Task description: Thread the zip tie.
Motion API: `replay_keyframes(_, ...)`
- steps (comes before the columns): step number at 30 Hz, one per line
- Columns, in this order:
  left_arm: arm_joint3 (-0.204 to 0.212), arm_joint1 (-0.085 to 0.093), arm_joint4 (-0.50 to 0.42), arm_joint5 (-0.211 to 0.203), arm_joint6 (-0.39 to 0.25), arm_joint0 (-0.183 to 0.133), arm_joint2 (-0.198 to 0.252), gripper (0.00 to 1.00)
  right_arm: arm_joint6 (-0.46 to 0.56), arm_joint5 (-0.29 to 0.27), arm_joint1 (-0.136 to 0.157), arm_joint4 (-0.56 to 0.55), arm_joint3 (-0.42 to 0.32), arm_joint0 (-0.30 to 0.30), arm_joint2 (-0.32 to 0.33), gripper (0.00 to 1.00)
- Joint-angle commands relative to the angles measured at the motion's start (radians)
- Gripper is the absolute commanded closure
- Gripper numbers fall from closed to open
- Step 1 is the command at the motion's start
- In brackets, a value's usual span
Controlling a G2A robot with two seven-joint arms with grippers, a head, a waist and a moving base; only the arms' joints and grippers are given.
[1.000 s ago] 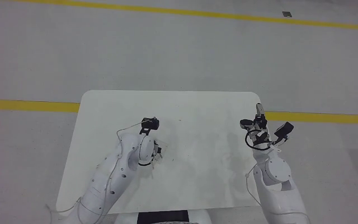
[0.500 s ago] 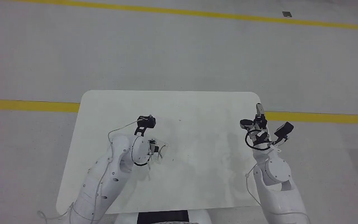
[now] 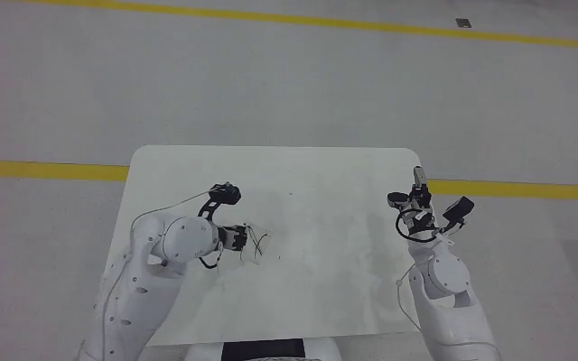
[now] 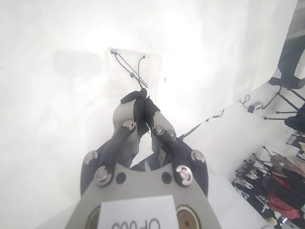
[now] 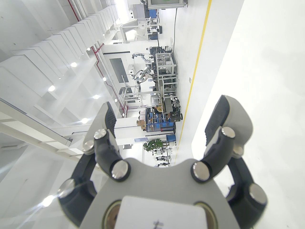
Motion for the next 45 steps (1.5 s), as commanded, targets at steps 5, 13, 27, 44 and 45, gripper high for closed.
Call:
replay_keyframes(5, 0.035, 0.052, -0.169, -0.072, 0.0, -0.011, -0.048, 1.0, 0.0, 0.0, 0.0, 0.0, 0.0, 0.0, 0.0, 0.0)
replay_keyframes(13, 0.103, 0.141, -0.4, -0.131, 0.0, -0.05, -0.056, 1.0, 0.0, 0.0, 0.0, 0.0, 0.0, 0.0, 0.0, 0.0)
replay_keyframes(27, 0.184, 0.306, -0.729, -0.319, 0.0, -0.096, 0.013, 1.0, 0.0, 0.0, 0.0, 0.0, 0.0, 0.0, 0.0, 0.0)
replay_keyframes(44, 0.278, 0.324, -0.885, -0.409, 0.0, -0.132, 0.03, 1.0, 0.0, 0.0, 0.0, 0.0, 0.0, 0.0, 0.0, 0.0)
replay_keyframes(45, 0.298, 0.328, -0.918, -0.439, 0.0, -0.138, 0.031, 1.0, 0.0, 0.0, 0.0, 0.0, 0.0, 0.0, 0.0, 0.0)
